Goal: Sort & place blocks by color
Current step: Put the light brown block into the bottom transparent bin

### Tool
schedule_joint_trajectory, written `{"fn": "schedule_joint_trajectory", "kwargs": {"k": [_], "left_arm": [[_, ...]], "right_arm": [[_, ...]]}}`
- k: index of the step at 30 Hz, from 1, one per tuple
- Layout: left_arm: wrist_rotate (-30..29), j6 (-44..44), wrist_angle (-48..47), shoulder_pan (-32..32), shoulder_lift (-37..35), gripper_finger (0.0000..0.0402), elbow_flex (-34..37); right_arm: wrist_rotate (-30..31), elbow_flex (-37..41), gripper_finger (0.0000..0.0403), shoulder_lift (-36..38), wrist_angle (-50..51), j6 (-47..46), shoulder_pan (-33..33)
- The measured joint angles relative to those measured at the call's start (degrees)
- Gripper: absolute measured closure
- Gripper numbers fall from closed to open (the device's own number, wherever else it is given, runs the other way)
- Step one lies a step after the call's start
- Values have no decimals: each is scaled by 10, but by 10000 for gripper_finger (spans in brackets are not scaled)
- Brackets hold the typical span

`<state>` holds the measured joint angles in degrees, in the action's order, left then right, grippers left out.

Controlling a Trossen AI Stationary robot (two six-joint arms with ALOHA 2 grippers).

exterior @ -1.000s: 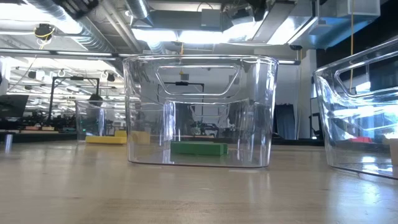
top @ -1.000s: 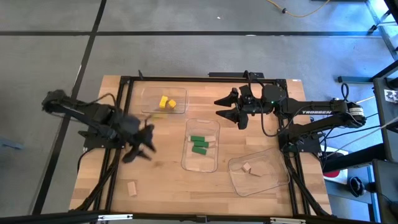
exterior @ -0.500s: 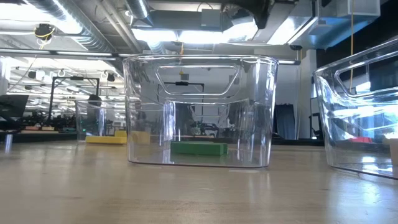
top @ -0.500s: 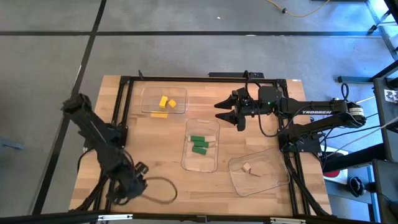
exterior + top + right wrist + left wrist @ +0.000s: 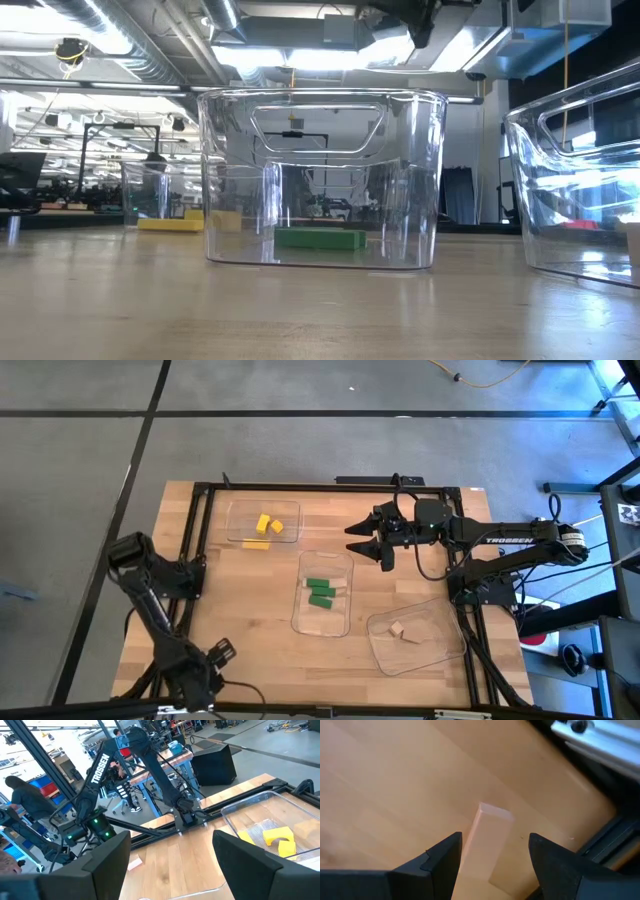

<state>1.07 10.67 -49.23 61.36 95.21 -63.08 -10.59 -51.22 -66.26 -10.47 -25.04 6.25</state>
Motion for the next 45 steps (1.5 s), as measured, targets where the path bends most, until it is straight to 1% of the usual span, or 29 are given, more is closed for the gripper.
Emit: {"fn": "schedule_joint_trajectory", "kwargs": {"k": [6, 11, 13, 18, 25, 29, 34, 35, 40, 42, 45], "left_arm": [[-21, -12, 17, 11, 0, 179, 38], [-20, -53, 57, 10, 0, 179, 66], [-18, -54, 73, 10, 0, 179, 78], [-18, -53, 107, 5, 0, 179, 110], [-25, -53, 119, -13, -2, 183, 128], [-22, -53, 126, -18, -2, 210, 129], [-2, -37, 125, -39, -3, 275, 117], [1, -18, 123, -45, -7, 283, 114], [34, 66, 78, -91, -52, 283, 97], [40, 89, 57, -117, -92, 283, 95], [37, 117, 30, -168, -171, 283, 95]], "right_arm": [[0, 0, 119, 0, 1, 0, 0], [7, 0, 119, 0, 1, 0, 0], [18, 0, 119, 0, 1, 0, 0], [20, 0, 119, 0, 1, 0, 0], [20, 0, 119, 0, 1, 0, 0], [20, 0, 119, 0, 1, 0, 0], [20, 0, 119, 0, 1, 1, 0], [20, 0, 119, 0, 1, 1, 0], [20, 0, 119, 0, 4, 1, 0], [20, 0, 119, 0, 12, 4, 0], [20, 0, 119, 0, 23, 15, 0]]}}
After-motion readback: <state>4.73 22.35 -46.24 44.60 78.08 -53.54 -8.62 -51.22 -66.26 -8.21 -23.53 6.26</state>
